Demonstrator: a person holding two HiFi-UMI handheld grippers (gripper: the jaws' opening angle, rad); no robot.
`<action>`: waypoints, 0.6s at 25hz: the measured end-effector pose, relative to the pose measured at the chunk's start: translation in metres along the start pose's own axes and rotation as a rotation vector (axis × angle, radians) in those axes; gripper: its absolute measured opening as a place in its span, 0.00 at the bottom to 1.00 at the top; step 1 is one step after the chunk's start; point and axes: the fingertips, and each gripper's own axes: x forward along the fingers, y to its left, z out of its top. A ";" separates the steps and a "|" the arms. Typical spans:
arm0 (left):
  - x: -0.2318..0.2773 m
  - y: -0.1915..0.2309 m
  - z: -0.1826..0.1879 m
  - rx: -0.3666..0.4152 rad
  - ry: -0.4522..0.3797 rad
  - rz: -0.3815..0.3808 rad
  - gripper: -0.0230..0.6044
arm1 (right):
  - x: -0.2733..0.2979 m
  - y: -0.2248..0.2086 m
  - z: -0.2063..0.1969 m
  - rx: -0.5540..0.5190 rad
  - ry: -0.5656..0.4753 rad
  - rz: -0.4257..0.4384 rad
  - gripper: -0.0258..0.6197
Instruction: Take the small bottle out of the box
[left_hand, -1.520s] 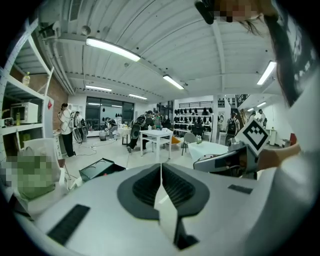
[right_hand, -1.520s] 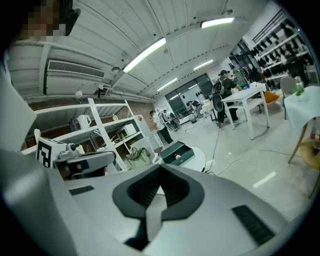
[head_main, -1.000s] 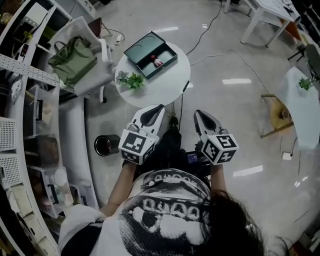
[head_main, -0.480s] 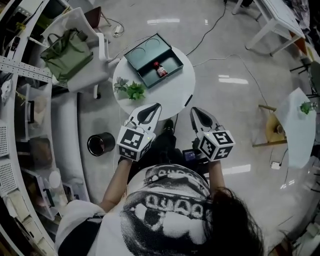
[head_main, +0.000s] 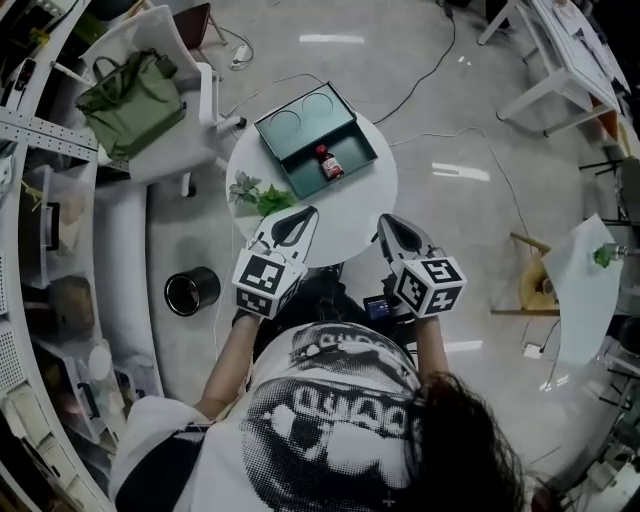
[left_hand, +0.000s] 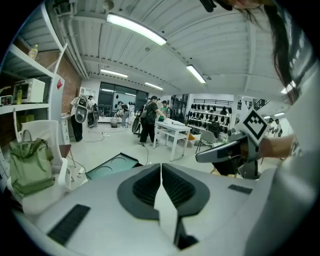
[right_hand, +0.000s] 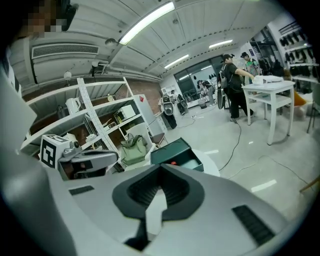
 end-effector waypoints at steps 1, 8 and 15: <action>0.003 0.004 0.002 0.000 -0.002 0.001 0.06 | 0.005 -0.001 0.003 0.000 0.002 0.002 0.04; 0.014 0.019 0.017 0.019 -0.016 -0.008 0.06 | 0.033 -0.009 0.016 -0.049 0.034 0.003 0.04; 0.021 0.029 0.025 -0.013 -0.044 0.028 0.06 | 0.064 -0.018 0.025 -0.094 0.089 0.038 0.04</action>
